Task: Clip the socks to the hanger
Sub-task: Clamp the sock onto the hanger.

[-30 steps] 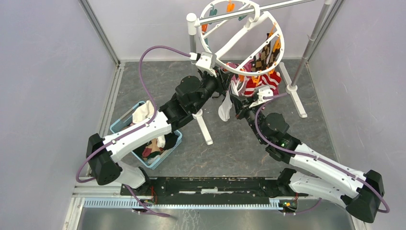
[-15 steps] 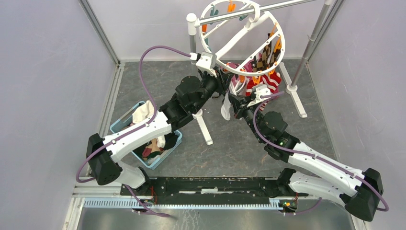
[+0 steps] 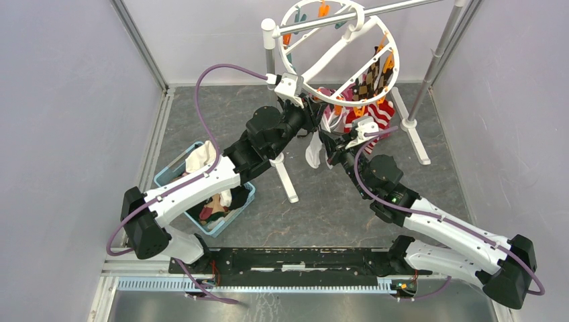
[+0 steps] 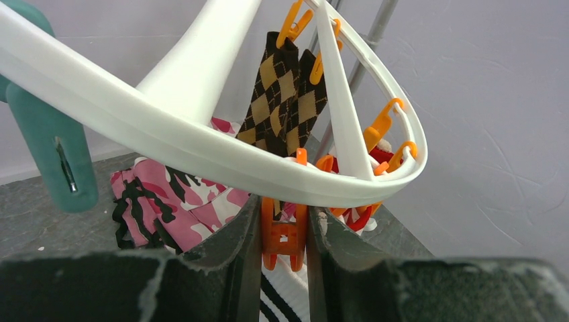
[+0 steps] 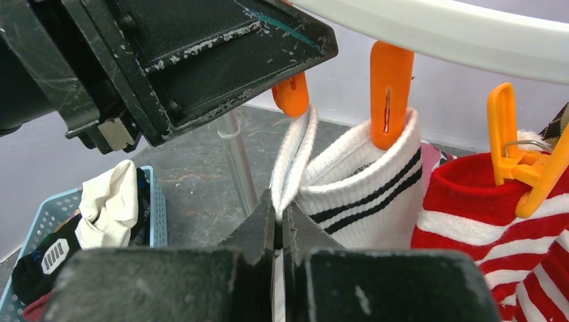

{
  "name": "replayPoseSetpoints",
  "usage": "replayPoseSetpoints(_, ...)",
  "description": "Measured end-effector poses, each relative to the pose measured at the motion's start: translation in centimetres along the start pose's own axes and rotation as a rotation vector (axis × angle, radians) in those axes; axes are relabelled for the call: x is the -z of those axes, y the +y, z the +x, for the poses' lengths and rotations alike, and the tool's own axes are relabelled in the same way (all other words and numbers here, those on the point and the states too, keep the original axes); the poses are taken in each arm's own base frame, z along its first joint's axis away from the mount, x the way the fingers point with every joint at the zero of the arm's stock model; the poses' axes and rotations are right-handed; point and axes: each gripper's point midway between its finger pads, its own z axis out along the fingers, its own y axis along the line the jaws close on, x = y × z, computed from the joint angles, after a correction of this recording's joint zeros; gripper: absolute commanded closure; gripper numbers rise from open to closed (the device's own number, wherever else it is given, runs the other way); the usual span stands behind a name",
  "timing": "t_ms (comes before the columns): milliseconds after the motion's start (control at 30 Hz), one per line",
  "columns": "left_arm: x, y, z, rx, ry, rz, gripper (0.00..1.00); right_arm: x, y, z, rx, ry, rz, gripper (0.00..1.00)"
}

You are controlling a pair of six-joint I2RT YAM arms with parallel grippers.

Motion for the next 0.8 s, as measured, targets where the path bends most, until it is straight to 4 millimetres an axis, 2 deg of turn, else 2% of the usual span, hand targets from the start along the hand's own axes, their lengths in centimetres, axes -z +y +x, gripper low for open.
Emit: replayPoseSetpoints(800, 0.00, 0.00, -0.01, 0.000, 0.000, 0.000, 0.98, -0.39, 0.31, -0.91, 0.005, -0.015, -0.008, 1.00)
